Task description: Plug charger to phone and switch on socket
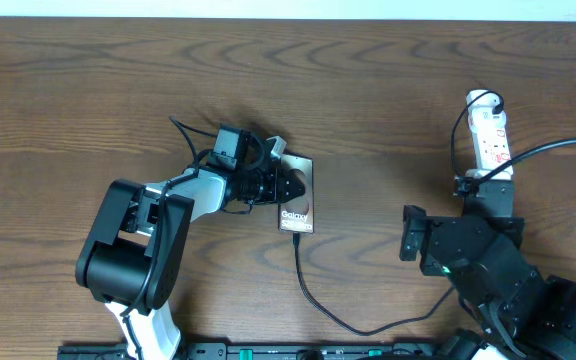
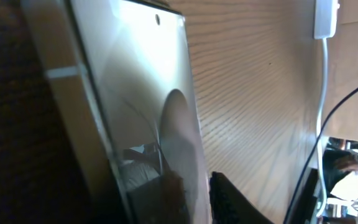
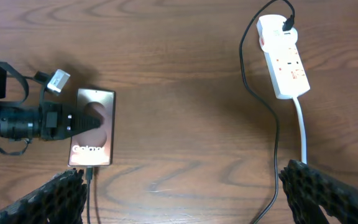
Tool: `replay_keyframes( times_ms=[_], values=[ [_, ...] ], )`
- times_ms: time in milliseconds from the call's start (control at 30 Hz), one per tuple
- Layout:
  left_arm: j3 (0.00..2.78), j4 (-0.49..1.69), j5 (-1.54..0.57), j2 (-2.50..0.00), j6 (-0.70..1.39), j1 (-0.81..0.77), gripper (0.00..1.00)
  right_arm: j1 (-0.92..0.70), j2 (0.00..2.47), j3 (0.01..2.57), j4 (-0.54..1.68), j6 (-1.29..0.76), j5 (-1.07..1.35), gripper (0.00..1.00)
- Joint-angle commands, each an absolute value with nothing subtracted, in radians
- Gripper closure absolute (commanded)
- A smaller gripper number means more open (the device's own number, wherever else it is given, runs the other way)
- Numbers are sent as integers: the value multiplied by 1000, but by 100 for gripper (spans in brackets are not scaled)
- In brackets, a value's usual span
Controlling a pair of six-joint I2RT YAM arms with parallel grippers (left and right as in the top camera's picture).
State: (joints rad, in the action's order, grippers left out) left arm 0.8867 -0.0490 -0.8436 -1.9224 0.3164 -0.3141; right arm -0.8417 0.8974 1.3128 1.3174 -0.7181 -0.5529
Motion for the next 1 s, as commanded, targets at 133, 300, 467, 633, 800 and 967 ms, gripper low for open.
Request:
replay_keyframes(
  times_ms=[133,300,467,633,800,967],
  values=[
    [892,-10,-799,-1958,315,-310,59,-837,896,1320,1318,-771,-566,1],
    [892,1,-791,-1958,311,-310,59,-837,896,1320,1332,-770,-566,1],
    [892,32,-731,-1958,311,-310,59,-837,896,1320,1344,-770,-561,1],
    [892,72,-680,-1958,308,-310,58,-837,896,1320,1351,-770,-554,1],
    [892,73,-664,-1958,308,-308,58,-837,896,1320,1355,-770,-554,1],
    [892,73,-661,-1958,308,-294,58,-837,896,1320,1355,-770,-554,1]
  ],
)
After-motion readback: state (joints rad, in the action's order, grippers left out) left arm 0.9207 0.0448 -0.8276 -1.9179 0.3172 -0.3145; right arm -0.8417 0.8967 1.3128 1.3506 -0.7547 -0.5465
